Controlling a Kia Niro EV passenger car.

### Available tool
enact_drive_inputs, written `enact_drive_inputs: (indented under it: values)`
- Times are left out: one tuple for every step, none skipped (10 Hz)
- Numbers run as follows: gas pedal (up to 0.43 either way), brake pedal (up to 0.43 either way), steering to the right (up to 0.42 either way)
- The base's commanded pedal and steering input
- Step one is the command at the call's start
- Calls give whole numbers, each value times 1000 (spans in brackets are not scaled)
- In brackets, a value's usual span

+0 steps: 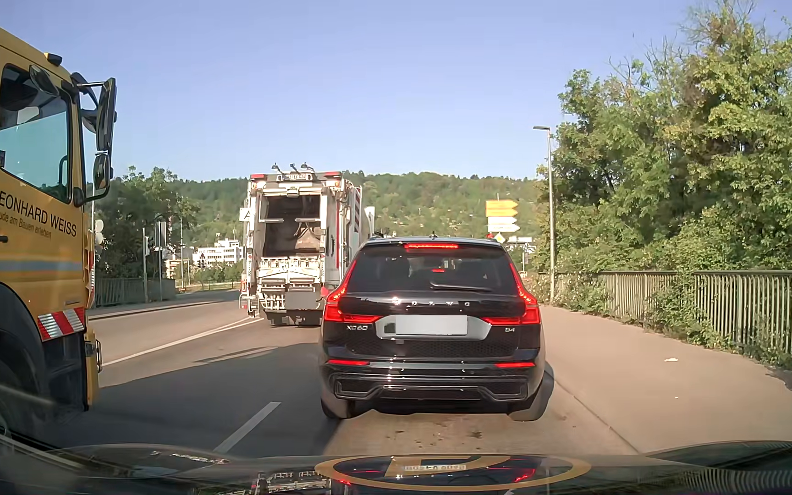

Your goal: Follow the waypoints while adhering to traffic rules and regulations

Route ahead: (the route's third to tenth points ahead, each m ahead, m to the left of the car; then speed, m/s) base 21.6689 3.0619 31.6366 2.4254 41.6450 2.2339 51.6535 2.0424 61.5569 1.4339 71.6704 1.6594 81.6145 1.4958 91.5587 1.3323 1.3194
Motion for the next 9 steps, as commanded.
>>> enact_drive_inputs:
  values:
    - [0,226,1]
    - [0,220,1]
    - [0,213,1]
    - [0,201,1]
    - [0,195,1]
    - [0,189,1]
    - [0,189,1]
    - [0,195,1]
    - [0,189,1]
